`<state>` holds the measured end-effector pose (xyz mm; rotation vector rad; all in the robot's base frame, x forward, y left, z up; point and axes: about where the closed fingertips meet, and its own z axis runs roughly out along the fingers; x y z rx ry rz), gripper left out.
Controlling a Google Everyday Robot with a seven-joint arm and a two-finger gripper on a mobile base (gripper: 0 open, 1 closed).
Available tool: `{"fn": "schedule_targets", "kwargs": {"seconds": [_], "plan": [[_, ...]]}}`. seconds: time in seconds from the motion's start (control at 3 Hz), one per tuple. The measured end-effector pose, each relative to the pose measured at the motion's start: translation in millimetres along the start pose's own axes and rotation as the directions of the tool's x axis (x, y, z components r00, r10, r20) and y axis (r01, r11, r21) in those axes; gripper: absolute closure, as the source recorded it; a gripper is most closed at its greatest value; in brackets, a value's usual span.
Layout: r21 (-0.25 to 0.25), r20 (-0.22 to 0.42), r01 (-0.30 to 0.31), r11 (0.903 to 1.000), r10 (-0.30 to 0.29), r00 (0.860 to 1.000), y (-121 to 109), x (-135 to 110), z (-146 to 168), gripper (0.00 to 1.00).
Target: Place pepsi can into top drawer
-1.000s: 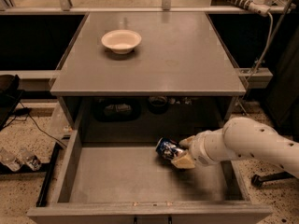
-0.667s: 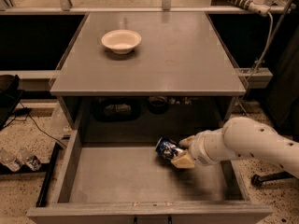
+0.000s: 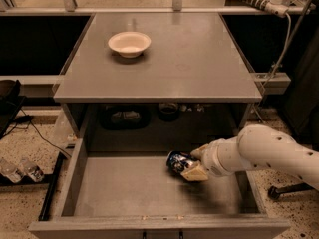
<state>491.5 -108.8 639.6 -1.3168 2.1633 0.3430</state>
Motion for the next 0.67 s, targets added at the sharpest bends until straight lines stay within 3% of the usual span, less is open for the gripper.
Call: {"fn": "schedule_targets", "kwargs": {"seconds": [0.33,0.67], "plan": [[0.0,0.0,0.0,1.0,0.0,1.0,0.0,0.0,0.0,0.0],[0.0,0.0,0.0,1.0,0.0,1.0,0.0,0.0,0.0,0.0]]}}
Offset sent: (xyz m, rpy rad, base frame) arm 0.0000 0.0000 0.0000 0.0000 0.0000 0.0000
